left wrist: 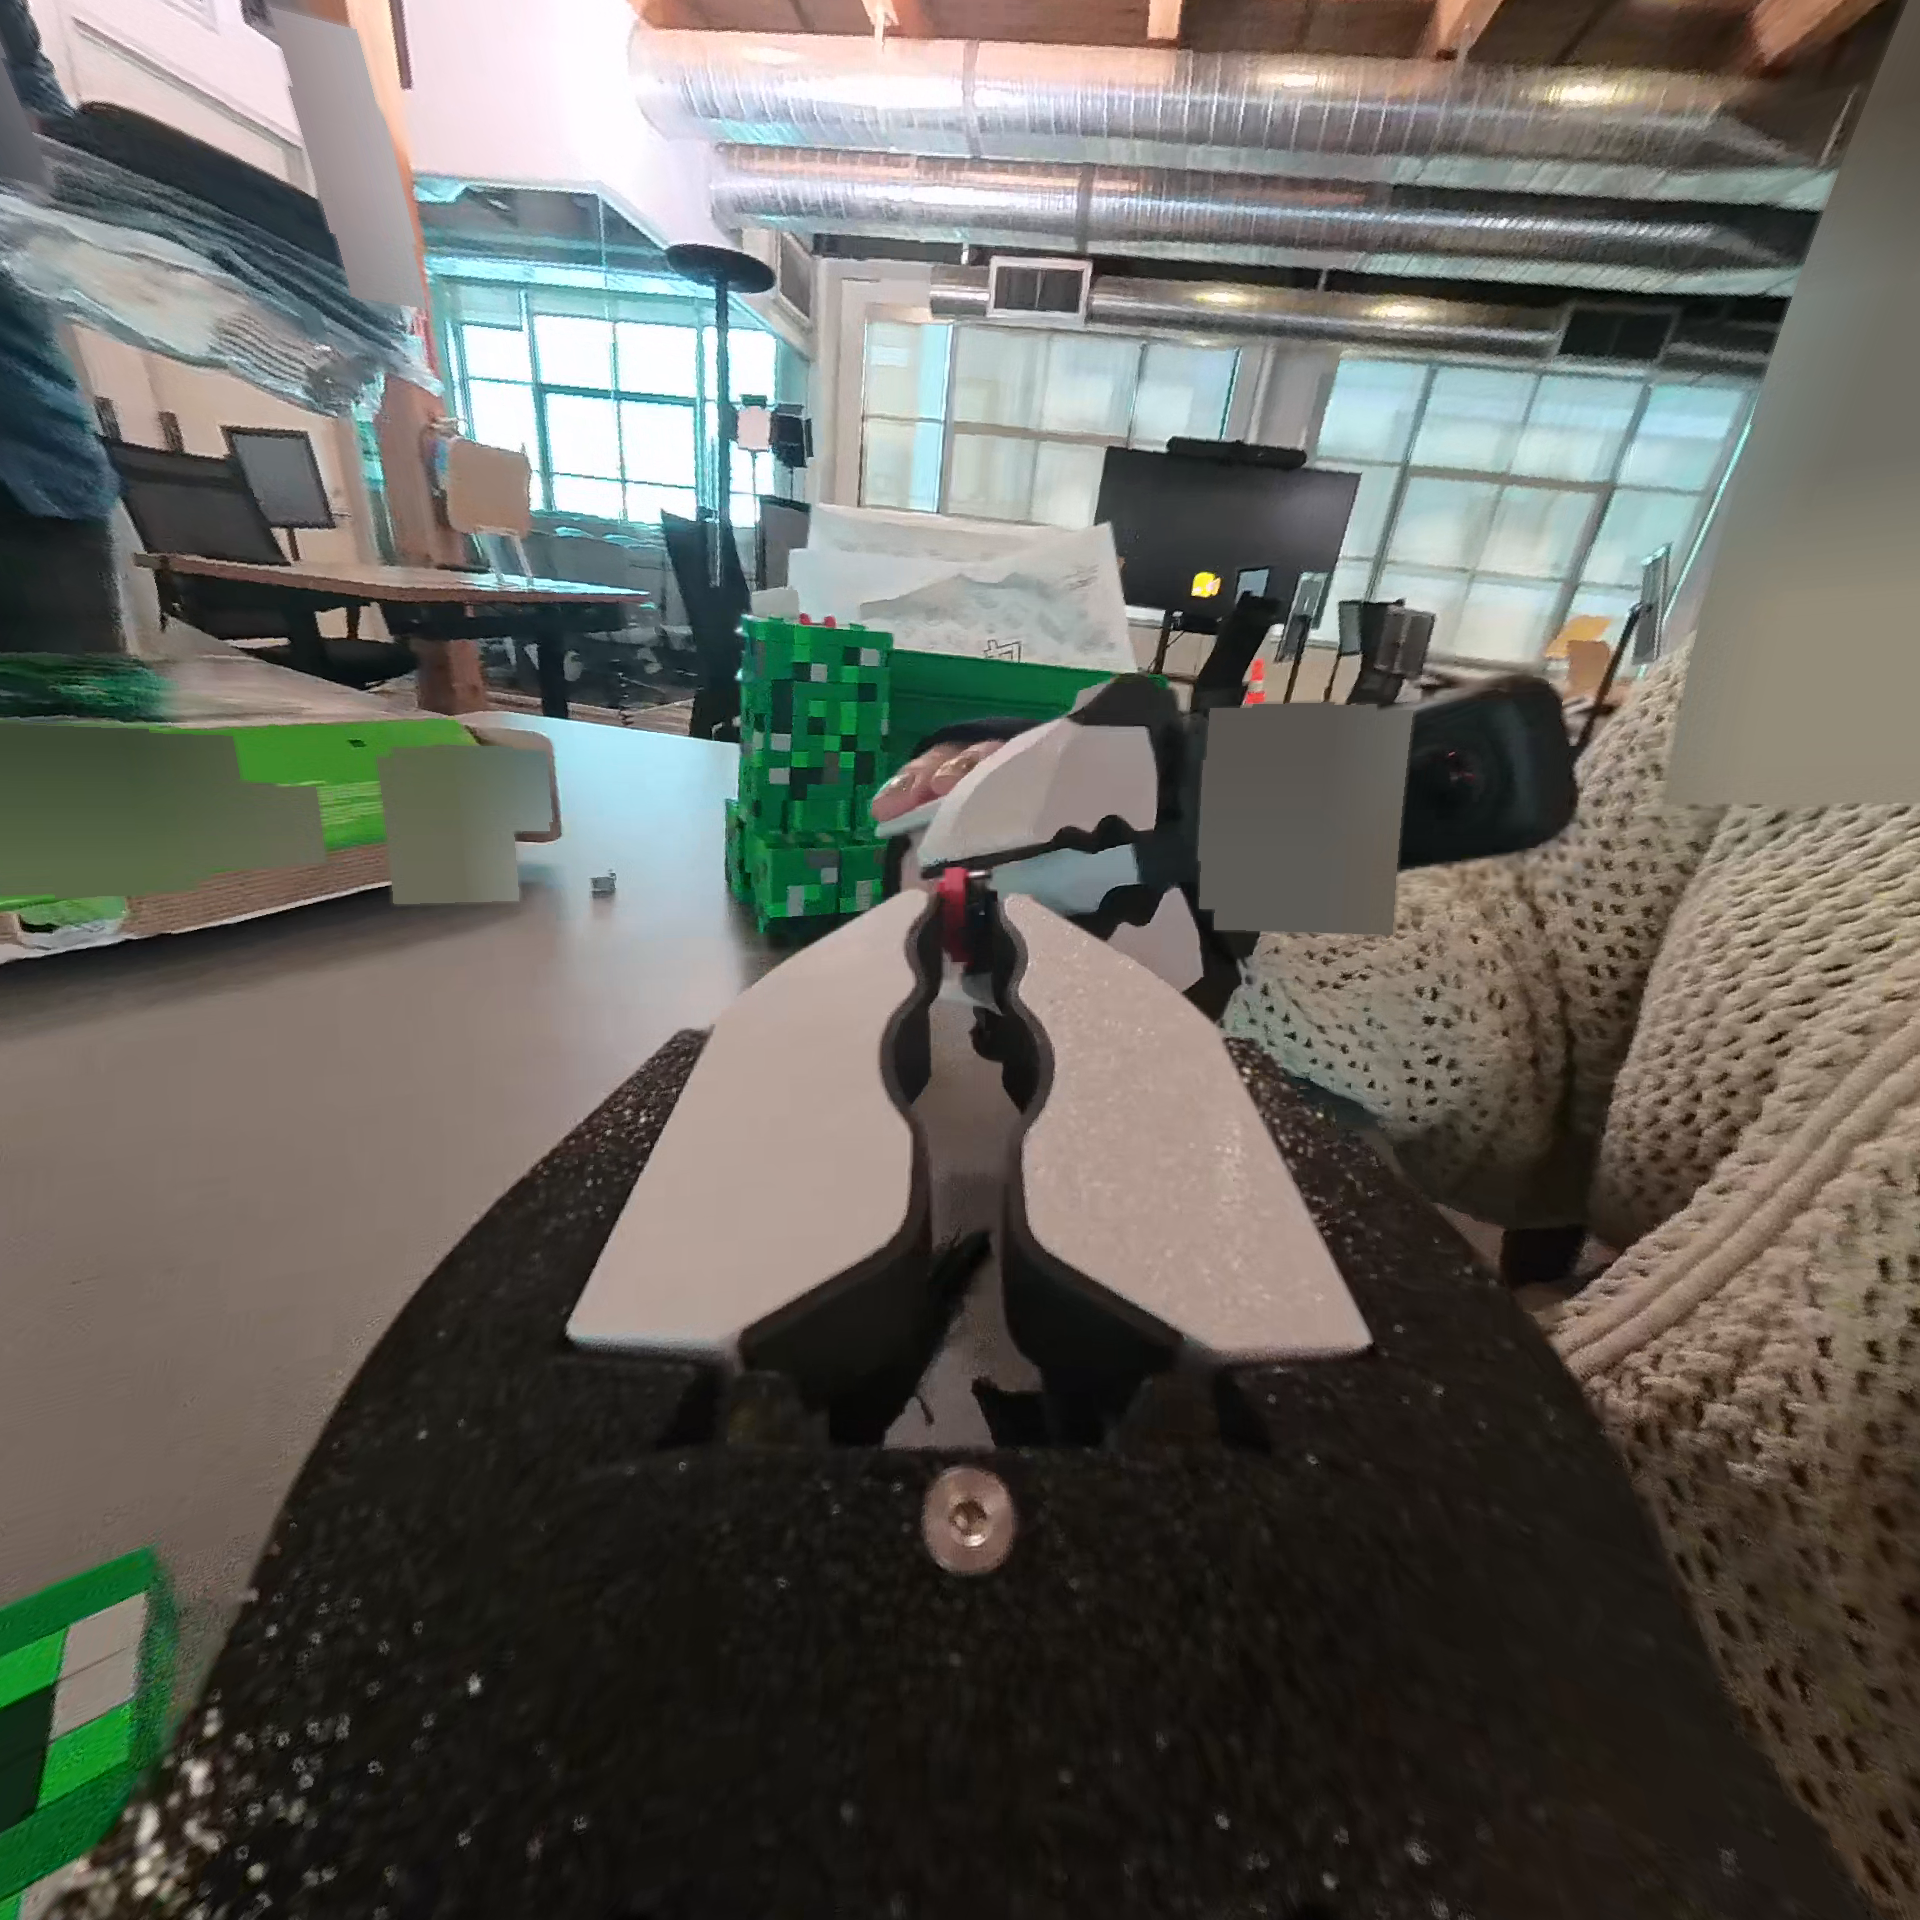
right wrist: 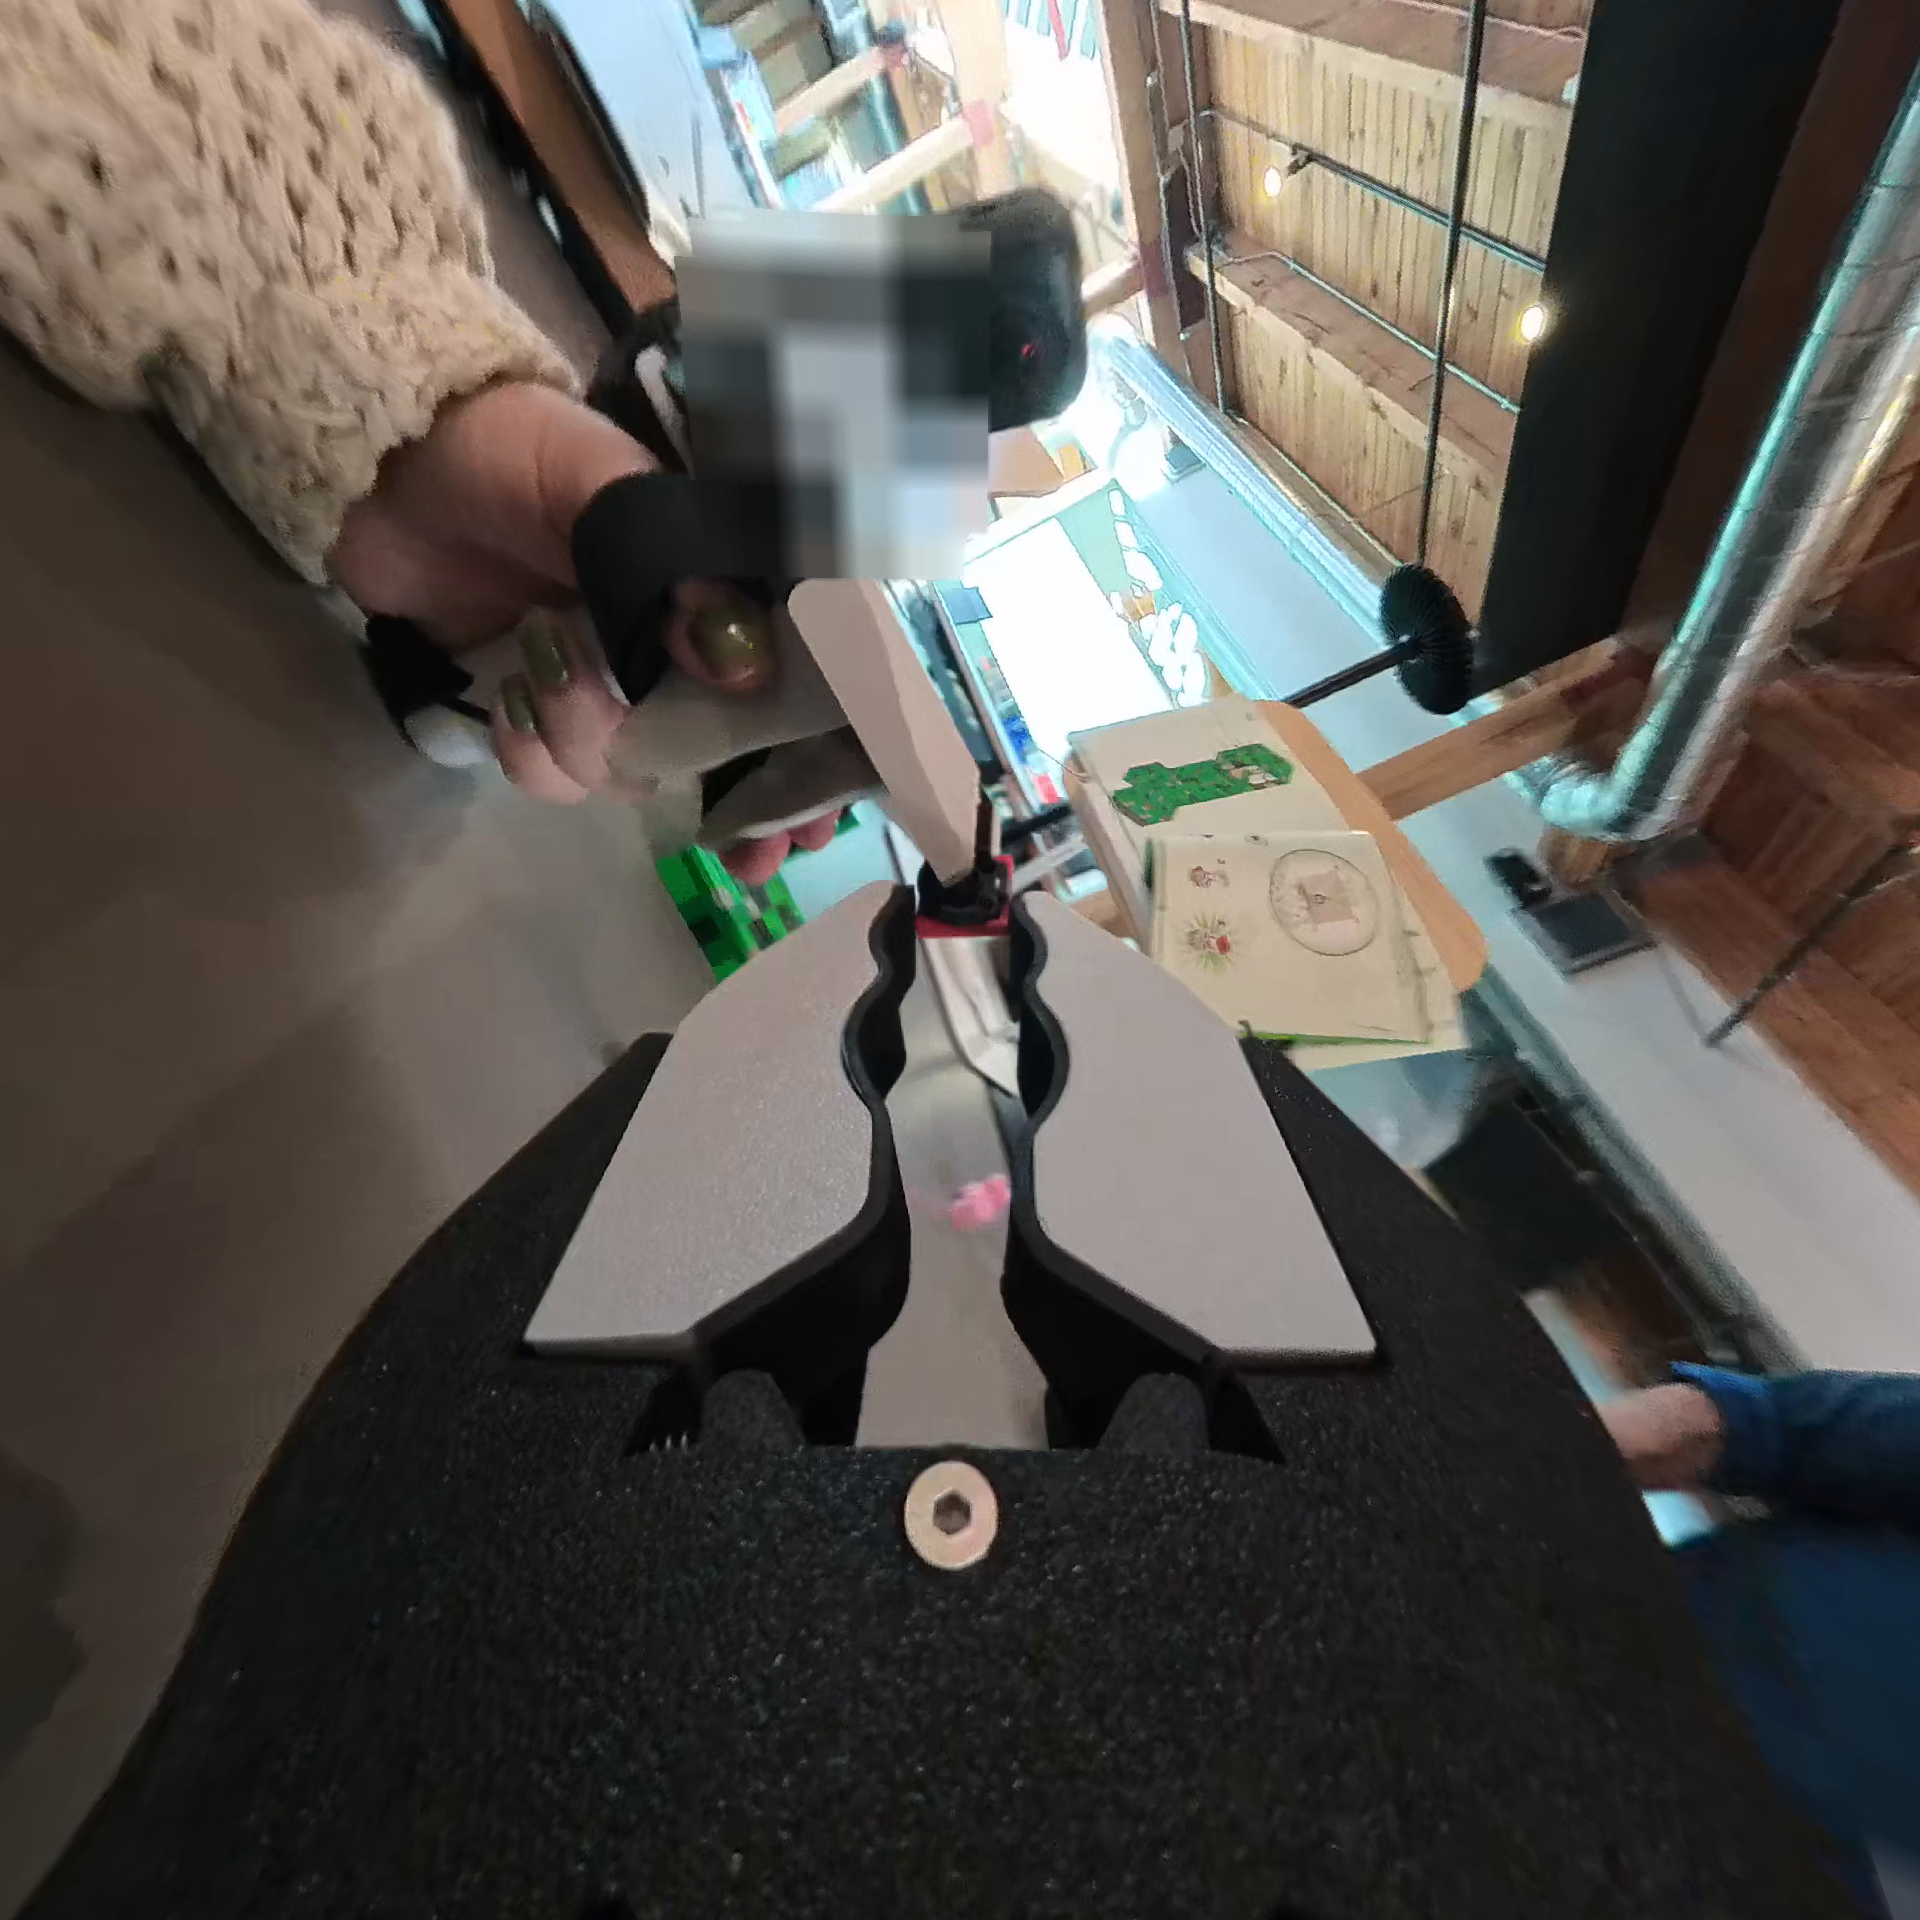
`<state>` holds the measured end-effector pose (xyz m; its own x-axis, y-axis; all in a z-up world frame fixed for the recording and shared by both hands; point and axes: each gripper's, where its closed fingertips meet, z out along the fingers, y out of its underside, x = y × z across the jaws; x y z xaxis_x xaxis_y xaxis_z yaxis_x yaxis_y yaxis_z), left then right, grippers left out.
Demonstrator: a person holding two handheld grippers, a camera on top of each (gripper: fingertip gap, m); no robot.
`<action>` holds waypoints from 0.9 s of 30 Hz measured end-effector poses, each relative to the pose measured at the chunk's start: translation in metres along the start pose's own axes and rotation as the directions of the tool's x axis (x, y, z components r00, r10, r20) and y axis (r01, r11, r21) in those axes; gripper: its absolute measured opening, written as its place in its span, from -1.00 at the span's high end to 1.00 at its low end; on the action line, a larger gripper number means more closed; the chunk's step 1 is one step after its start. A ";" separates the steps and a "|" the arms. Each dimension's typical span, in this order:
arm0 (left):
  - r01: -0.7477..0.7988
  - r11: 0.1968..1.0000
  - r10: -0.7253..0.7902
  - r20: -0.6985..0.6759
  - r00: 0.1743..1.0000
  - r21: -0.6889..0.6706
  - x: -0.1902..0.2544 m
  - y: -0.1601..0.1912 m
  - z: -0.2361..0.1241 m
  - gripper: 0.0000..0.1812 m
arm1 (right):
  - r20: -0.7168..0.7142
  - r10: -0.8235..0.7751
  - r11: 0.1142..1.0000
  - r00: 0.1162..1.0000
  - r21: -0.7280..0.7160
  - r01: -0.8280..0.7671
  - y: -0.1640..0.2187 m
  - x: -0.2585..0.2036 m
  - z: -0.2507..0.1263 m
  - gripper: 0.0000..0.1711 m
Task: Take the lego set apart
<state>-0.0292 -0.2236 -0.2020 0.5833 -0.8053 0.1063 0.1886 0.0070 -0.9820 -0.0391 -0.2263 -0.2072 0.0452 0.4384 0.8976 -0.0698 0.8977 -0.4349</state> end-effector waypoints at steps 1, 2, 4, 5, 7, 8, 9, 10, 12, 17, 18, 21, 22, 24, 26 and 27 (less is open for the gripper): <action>0.001 1.000 -0.001 -0.003 1.000 0.014 0.000 -0.002 -0.001 0.92 | 0.019 0.077 0.997 0.997 0.023 -0.077 -0.002 0.000 0.000 0.81; 0.002 0.999 -0.002 -0.011 1.000 0.033 0.001 -0.005 -0.003 0.92 | 0.044 0.167 0.984 0.985 0.052 -0.169 -0.005 0.002 -0.001 0.80; 0.012 0.998 -0.010 -0.031 0.999 0.061 0.002 -0.009 -0.007 0.93 | 0.138 0.381 0.910 0.914 0.118 -0.397 -0.013 0.006 -0.005 0.81; 0.014 0.998 -0.011 -0.044 0.999 0.066 0.004 -0.010 -0.008 0.93 | 0.220 0.493 0.838 0.842 0.139 -0.528 -0.018 0.006 -0.007 0.81; 0.009 0.998 -0.004 -0.072 0.997 0.062 0.007 -0.009 -0.009 0.93 | 0.376 0.668 0.655 0.643 0.114 -0.747 -0.024 0.006 -0.010 0.81; 0.003 0.998 0.002 -0.082 0.997 0.060 0.009 -0.009 -0.009 0.93 | 0.422 0.721 0.574 0.550 0.080 -0.815 -0.023 0.006 -0.010 0.81; -0.002 0.998 0.008 -0.091 0.996 0.058 0.011 -0.008 -0.009 0.93 | 0.446 0.756 0.513 0.479 0.049 -0.857 -0.021 0.006 -0.010 0.81; -0.008 0.998 0.013 -0.097 0.995 0.055 0.012 -0.008 -0.009 0.93 | 0.466 0.774 0.468 0.428 0.033 -0.883 -0.021 0.006 -0.011 0.81; -0.014 0.999 0.020 -0.109 0.994 0.050 0.014 -0.007 -0.009 0.93 | 0.483 0.799 0.403 0.358 0.012 -0.915 -0.020 0.008 -0.011 0.82; -0.019 0.999 0.024 -0.125 0.992 0.037 0.017 -0.004 -0.009 0.92 | 0.545 0.803 0.327 0.242 -0.063 -0.943 -0.023 0.000 -0.012 0.90; -0.020 0.999 0.024 -0.126 0.992 0.034 0.017 -0.004 -0.009 0.92 | 0.556 0.800 0.320 0.226 -0.076 -0.944 -0.024 -0.001 -0.012 0.91; -0.020 0.999 0.023 -0.135 0.991 0.028 0.018 -0.003 -0.009 0.92 | 0.571 0.796 0.310 0.204 -0.094 -0.946 -0.025 -0.003 -0.013 0.92; -0.019 0.999 0.023 -0.137 0.990 0.027 0.018 -0.003 -0.009 0.92 | 0.574 0.795 0.306 0.197 -0.100 -0.947 -0.025 -0.004 -0.014 0.92; -0.016 1.000 0.019 -0.141 0.990 0.025 0.019 -0.002 -0.009 0.92 | 0.582 0.794 0.291 0.177 -0.108 -0.951 -0.025 -0.004 -0.014 0.92; -0.013 1.000 0.016 -0.142 0.990 0.023 0.019 -0.002 -0.009 0.92 | 0.586 0.794 0.276 0.159 -0.115 -0.954 -0.025 -0.004 -0.014 0.92; -0.010 1.000 0.013 -0.144 0.990 0.022 0.019 -0.002 -0.009 0.92 | 0.587 0.794 0.273 0.156 -0.115 -0.955 -0.024 -0.004 -0.014 0.92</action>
<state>-0.0263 -0.2441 -0.1993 0.4662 -0.8819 0.0696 0.2003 0.0286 -0.9793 -0.0238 -0.2495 -0.2013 -0.6332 0.7565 -0.1635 0.0527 -0.1685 -0.9843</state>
